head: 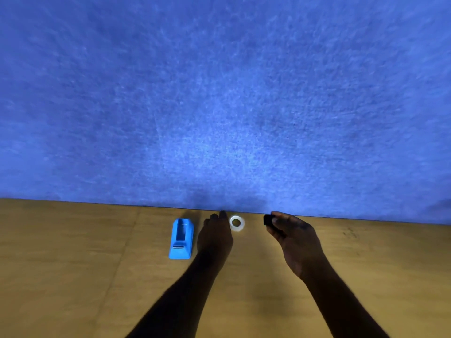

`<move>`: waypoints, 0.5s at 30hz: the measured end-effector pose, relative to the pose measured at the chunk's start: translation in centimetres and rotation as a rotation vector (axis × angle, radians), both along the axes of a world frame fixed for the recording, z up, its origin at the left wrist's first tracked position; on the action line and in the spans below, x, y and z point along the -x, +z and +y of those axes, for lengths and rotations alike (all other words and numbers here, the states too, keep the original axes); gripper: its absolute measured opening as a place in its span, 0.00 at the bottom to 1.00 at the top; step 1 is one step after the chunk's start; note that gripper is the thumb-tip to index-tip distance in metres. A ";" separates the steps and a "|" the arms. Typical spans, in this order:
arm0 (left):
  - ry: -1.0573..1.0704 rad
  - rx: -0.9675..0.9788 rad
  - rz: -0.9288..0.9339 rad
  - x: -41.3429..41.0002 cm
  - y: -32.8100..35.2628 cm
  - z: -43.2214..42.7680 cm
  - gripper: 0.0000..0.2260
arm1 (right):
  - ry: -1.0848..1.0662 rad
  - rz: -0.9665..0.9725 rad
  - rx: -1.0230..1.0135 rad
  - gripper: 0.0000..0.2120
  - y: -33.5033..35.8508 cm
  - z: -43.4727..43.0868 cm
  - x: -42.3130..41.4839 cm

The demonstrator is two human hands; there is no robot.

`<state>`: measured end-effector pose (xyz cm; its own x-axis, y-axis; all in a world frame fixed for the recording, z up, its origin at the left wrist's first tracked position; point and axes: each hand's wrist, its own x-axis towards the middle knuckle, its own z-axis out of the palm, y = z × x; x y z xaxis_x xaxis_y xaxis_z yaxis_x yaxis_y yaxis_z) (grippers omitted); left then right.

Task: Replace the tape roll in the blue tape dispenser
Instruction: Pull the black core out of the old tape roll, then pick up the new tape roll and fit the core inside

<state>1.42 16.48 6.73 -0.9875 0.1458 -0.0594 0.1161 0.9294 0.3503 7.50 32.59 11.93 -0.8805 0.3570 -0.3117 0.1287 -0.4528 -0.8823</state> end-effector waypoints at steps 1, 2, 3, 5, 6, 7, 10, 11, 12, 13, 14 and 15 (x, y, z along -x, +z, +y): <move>0.001 0.031 -0.008 0.3 -0.3 0.2 0.21 | -0.005 0.002 -0.004 0.07 -0.4 0.3 -0.1; 0.001 0.064 -0.013 0.6 -0.6 0.3 0.19 | -0.009 0.005 -0.007 0.07 -0.7 0.6 -0.2; 0.001 0.091 -0.018 0.8 -0.7 0.4 0.17 | -0.013 0.006 -0.011 0.07 -0.9 0.8 -0.3; -0.007 0.113 -0.036 1.2 -1.0 0.5 0.14 | -0.017 0.004 -0.015 0.08 -1.4 1.2 -0.5; -0.012 0.119 -0.047 1.4 -1.2 0.6 0.13 | -0.014 0.004 -0.014 0.08 -1.6 1.4 -0.5; -0.018 0.125 -0.052 1.5 -1.3 0.7 0.12 | -0.009 0.002 -0.013 0.08 -1.8 1.5 -0.5; -0.033 0.134 -0.059 1.9 -1.7 0.9 0.13 | -0.008 -0.008 -0.020 0.08 -2.1 1.6 -0.4; -0.027 0.130 -0.063 1.9 -1.8 1.0 0.13 | -0.011 -0.010 -0.019 0.08 -2.2 1.6 -0.4; -0.011 0.125 -0.063 1.9 -1.9 1.1 0.14 | -0.013 -0.009 -0.017 0.08 -2.3 1.6 -0.3; 0.008 0.124 -0.051 1.9 -1.9 1.2 0.16 | -0.014 -0.007 -0.015 0.07 -2.3 1.6 -0.3; 0.022 0.125 -0.024 1.9 -2.0 1.4 0.18 | -0.014 -0.005 -0.014 0.07 -2.3 1.6 -0.2; 0.026 0.124 0.012 2.0 -2.0 1.5 0.21 | -0.012 -0.003 -0.012 0.07 -2.3 1.5 -0.1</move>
<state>-0.57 18.00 4.72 -0.9916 0.1124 -0.0640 0.0949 0.9683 0.2309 7.61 34.12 9.62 -0.8752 0.3716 -0.3098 0.1259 -0.4434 -0.8875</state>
